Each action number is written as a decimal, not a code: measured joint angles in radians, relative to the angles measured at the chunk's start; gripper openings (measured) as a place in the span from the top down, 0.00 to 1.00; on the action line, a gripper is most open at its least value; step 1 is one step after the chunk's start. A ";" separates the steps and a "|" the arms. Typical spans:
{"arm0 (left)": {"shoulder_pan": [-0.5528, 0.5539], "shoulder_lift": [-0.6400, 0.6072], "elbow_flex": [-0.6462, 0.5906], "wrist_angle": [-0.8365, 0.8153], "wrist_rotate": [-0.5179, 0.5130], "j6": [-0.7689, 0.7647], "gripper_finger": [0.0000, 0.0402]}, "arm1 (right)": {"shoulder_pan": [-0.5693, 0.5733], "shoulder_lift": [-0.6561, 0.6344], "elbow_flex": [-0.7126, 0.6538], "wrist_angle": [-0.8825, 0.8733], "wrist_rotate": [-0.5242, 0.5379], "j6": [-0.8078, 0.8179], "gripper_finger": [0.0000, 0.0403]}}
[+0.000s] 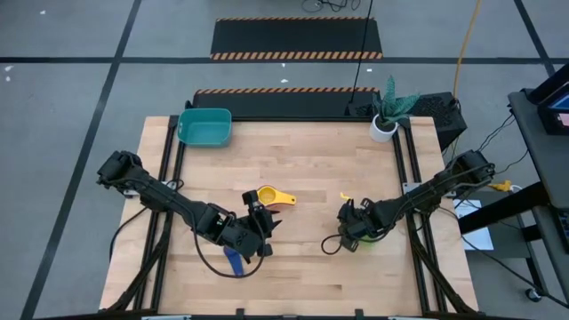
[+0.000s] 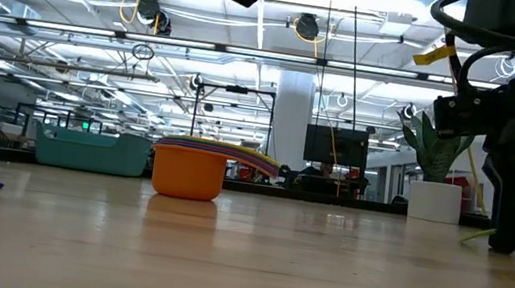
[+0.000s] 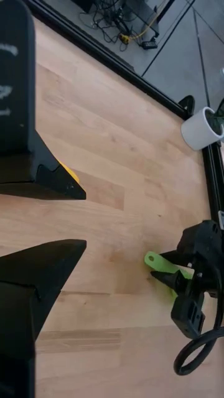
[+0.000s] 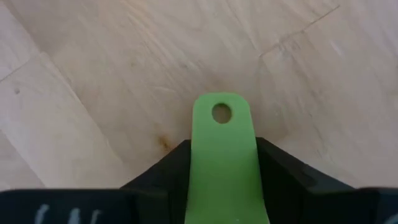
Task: Nest measuring cups in basket
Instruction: Stack the green measuring cup on top of the yellow measuring cup
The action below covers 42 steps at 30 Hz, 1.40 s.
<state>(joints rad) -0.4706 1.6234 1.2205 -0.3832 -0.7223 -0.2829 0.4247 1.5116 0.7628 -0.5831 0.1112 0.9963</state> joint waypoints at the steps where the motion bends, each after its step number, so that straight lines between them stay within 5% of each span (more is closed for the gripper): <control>1: 0.000 0.000 0.000 0.000 0.000 0.000 0.71 | 0.000 0.000 0.000 0.000 0.000 -0.010 0.66; 17: 0.000 0.000 0.000 0.000 0.000 -0.005 0.71 | 0.002 0.002 -0.002 0.116 0.011 -0.270 0.66; 42: -0.036 0.011 -0.001 0.126 0.073 -0.029 0.71 | 0.023 -0.111 -0.001 0.782 0.016 -0.816 0.65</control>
<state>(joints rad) -0.5062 1.6340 1.2199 -0.2576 -0.6497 -0.3122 0.4477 1.4006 0.7616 0.1993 0.1275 0.1804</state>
